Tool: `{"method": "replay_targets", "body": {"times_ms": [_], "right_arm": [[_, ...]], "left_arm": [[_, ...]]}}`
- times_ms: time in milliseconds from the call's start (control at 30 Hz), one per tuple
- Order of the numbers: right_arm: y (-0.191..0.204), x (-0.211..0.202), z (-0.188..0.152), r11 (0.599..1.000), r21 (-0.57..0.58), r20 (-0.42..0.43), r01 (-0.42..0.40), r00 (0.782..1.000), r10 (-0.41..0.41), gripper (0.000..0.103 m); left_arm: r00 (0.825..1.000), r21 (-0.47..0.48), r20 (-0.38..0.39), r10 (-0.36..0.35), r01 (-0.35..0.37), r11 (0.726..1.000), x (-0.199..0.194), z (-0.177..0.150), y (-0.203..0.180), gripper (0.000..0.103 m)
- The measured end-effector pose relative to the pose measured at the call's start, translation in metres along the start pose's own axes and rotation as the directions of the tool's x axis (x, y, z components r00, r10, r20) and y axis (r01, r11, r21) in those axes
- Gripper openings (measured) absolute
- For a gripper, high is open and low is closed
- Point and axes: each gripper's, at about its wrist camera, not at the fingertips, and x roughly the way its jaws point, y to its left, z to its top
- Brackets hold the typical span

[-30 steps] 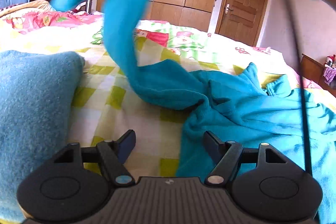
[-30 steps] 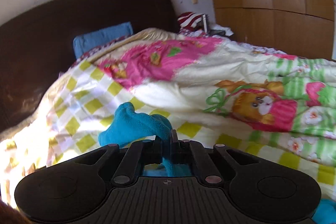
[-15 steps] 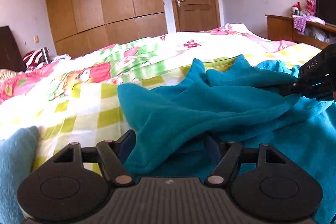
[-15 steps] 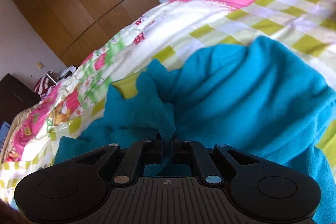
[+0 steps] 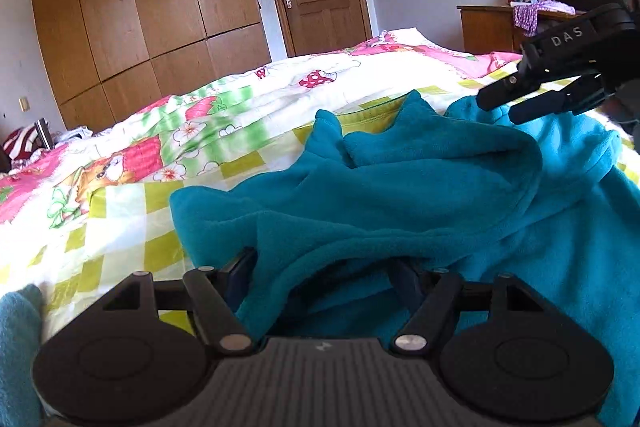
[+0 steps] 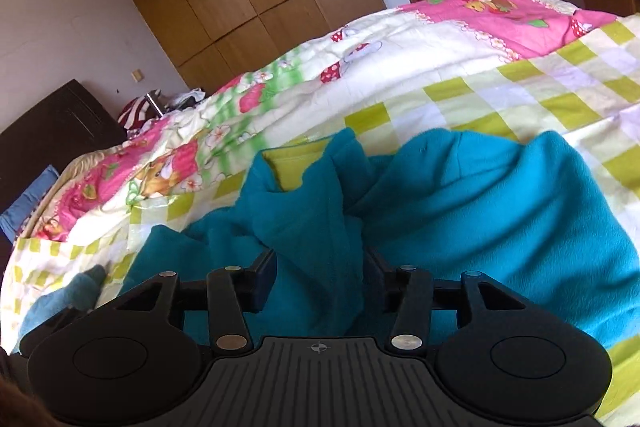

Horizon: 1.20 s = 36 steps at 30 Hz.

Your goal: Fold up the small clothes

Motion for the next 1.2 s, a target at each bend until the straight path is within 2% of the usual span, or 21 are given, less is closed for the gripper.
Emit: {"method": "replay_targets", "body": {"times_ms": [33, 100, 167, 200, 233, 267, 333, 400, 533, 600, 700, 800, 833, 900, 967, 1067, 1133, 1200], "right_arm": [[-0.001, 0.004, 0.005, 1.0, 0.001, 0.01, -0.002, 1.0, 0.002, 0.057], [0.003, 0.029, 0.016, 0.999, -0.022, -0.036, 0.026, 0.999, -0.027, 0.061], [0.003, 0.061, 0.02, 1.0, 0.003, -0.09, 0.03, 0.996, -0.03, 0.061], [0.001, 0.076, 0.021, 0.999, 0.034, -0.123, 0.033, 0.992, -0.028, 0.055], [0.0, 0.086, 0.021, 0.997, 0.058, -0.144, 0.044, 0.989, -0.035, 0.033], [-0.001, 0.089, 0.022, 0.995, 0.083, -0.156, 0.055, 0.987, -0.041, 0.021], [-0.009, 0.075, 0.023, 0.988, 0.155, -0.113, 0.024, 0.994, -0.007, 0.011], [-0.019, 0.045, 0.025, 0.982, 0.189, -0.033, 0.023, 0.999, -0.017, 0.01], [-0.053, -0.016, 0.029, 0.959, 0.279, 0.112, 0.056, 0.99, -0.091, 0.009], [-0.065, -0.026, 0.028, 0.961, 0.255, 0.13, 0.103, 0.982, -0.14, 0.009], [-0.067, -0.018, 0.016, 0.965, 0.22, 0.055, 0.143, 0.986, -0.159, 0.009], [-0.06, -0.015, 0.002, 0.968, 0.185, 0.054, 0.17, 0.982, -0.183, 0.01], [-0.061, -0.015, -0.001, 0.966, 0.196, 0.054, 0.169, 0.982, -0.182, 0.011], [-0.064, -0.016, -0.005, 0.959, 0.217, 0.055, 0.183, 0.978, -0.199, 0.015], [-0.069, -0.02, -0.008, 0.954, 0.229, 0.056, 0.195, 0.976, -0.212, 0.018], [-0.061, -0.032, -0.011, 0.958, 0.148, 0.099, 0.245, 0.96, -0.261, 0.02], [-0.058, -0.032, -0.009, 0.969, 0.117, 0.094, 0.22, 0.968, -0.231, 0.03], [-0.063, -0.03, -0.005, 0.975, 0.156, 0.099, 0.159, 0.98, -0.176, 0.037]], "left_arm": [[1.0, -0.017, -0.008, -0.004, 0.004, 1.0, 0.0, -0.001, 0.003, 0.084], [1.0, -0.034, -0.022, 0.013, -0.014, 0.999, 0.002, -0.003, 0.006, 0.084], [0.999, -0.031, -0.022, 0.03, -0.031, 0.999, 0.001, -0.002, 0.006, 0.084], [0.999, -0.031, -0.018, 0.036, -0.036, 0.999, -0.001, 0.0, 0.006, 0.084], [0.999, -0.031, -0.013, 0.036, -0.037, 0.999, -0.003, 0.002, 0.006, 0.084], [0.999, -0.028, -0.006, 0.038, -0.038, 0.999, -0.005, 0.004, 0.006, 0.084], [0.999, -0.012, 0.011, 0.04, -0.04, 0.999, -0.009, 0.01, 0.005, 0.084], [0.999, -0.003, 0.027, 0.032, -0.032, 0.999, -0.011, 0.017, 0.003, 0.084], [0.998, 0.002, 0.058, -0.015, 0.015, 1.0, -0.008, 0.03, -0.009, 0.084], [0.998, 0.016, 0.044, -0.034, 0.034, 0.999, 0.0, 0.034, -0.019, 0.084], [0.996, 0.06, -0.055, -0.076, 0.079, 0.995, 0.022, 0.032, -0.034, 0.084], [0.971, 0.102, -0.196, -0.135, 0.157, 0.982, 0.043, 0.018, -0.044, 0.084], [0.967, 0.121, -0.217, -0.132, 0.161, 0.98, 0.045, 0.012, -0.047, 0.084], [0.97, 0.139, -0.204, -0.129, 0.159, 0.977, 0.041, 0.01, -0.049, 0.084], [0.971, 0.104, -0.187, -0.151, 0.173, 0.979, 0.035, 0.014, -0.045, 0.084], [0.974, 0.048, -0.156, -0.166, 0.176, 0.983, 0.03, 0.021, -0.039, 0.084], [0.977, 0.039, -0.136, -0.163, 0.169, 0.985, 0.029, 0.025, -0.039, 0.084], [0.979, 0.038, -0.124, -0.163, 0.169, 0.985, 0.03, 0.029, -0.04, 0.084]]}}
